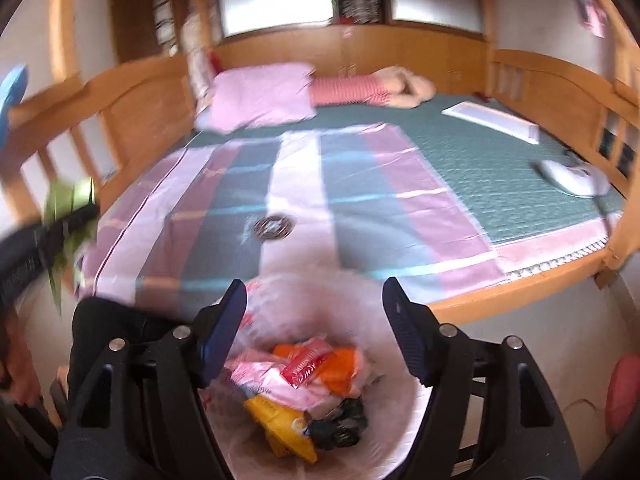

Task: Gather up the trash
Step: 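Drop the red box into the white bag while the left tool releases the green wrapper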

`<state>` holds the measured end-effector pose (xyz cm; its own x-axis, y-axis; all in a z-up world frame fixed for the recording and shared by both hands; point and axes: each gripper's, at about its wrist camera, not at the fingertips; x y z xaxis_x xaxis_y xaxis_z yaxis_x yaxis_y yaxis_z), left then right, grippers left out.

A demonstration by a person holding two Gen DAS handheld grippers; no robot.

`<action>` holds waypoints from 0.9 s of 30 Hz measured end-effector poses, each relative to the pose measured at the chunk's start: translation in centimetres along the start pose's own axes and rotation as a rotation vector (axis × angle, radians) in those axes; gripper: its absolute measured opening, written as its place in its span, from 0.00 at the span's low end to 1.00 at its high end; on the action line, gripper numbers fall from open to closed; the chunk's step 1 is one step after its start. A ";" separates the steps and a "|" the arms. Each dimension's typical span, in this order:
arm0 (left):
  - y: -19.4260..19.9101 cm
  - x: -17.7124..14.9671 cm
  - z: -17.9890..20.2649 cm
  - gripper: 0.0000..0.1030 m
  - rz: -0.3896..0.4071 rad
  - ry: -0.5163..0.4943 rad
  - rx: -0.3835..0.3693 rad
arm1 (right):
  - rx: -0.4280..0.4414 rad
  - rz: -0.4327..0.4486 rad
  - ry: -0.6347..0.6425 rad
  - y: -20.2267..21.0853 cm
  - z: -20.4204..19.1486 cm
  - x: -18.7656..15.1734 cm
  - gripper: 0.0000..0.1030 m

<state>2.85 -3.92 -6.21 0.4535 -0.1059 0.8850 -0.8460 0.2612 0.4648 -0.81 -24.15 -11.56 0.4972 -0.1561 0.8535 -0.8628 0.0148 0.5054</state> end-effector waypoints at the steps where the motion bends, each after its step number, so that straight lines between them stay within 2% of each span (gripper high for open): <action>1: -0.4 -0.3 0.4 0.28 -0.020 -0.005 -0.026 | -0.025 0.025 -0.017 0.6 0.6 0.3 0.67; 5: -2.9 -2.5 3.3 0.28 -0.132 -0.051 -0.184 | -0.113 0.132 -0.062 3.0 2.7 1.4 0.68; 10: -4.9 -5.1 6.1 0.33 -0.247 -0.122 -0.278 | -0.138 0.173 -0.093 4.1 3.9 1.7 0.70; 13: -4.8 -5.2 6.1 0.51 -0.237 -0.123 -0.270 | -0.135 0.168 -0.100 3.8 4.0 1.4 0.70; 14: -4.6 -5.1 5.9 0.61 -0.225 -0.118 -0.263 | -0.130 0.164 -0.099 3.6 3.9 1.3 0.70; 18: -3.7 -4.3 4.9 0.80 -0.172 -0.097 -0.216 | -0.126 0.162 -0.074 3.3 3.0 1.2 0.77; 21: -2.5 -3.3 3.9 0.87 -0.109 -0.092 -0.120 | -0.119 0.167 -0.034 3.3 2.0 1.2 0.86; 24: -0.4 -1.6 2.4 0.96 -0.004 -0.084 0.054 | -0.118 0.186 0.029 3.5 0.3 1.0 0.92; 27: 1.9 -0.1 0.5 0.96 0.086 -0.039 0.156 | -0.098 0.209 0.098 3.9 -1.8 1.1 0.96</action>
<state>1.04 -3.84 -5.44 0.3689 -0.1273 0.9207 -0.9158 0.1195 0.3835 -3.45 -22.47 -8.48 0.3199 -0.0431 0.9465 -0.9370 0.1334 0.3228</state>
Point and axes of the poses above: each gripper's, at about its wrist camera, not at the fingertips, and y roughly against the way its jaws point, z to its right, x to its top, and after that the axes turned 5 degrees about z, right-handed
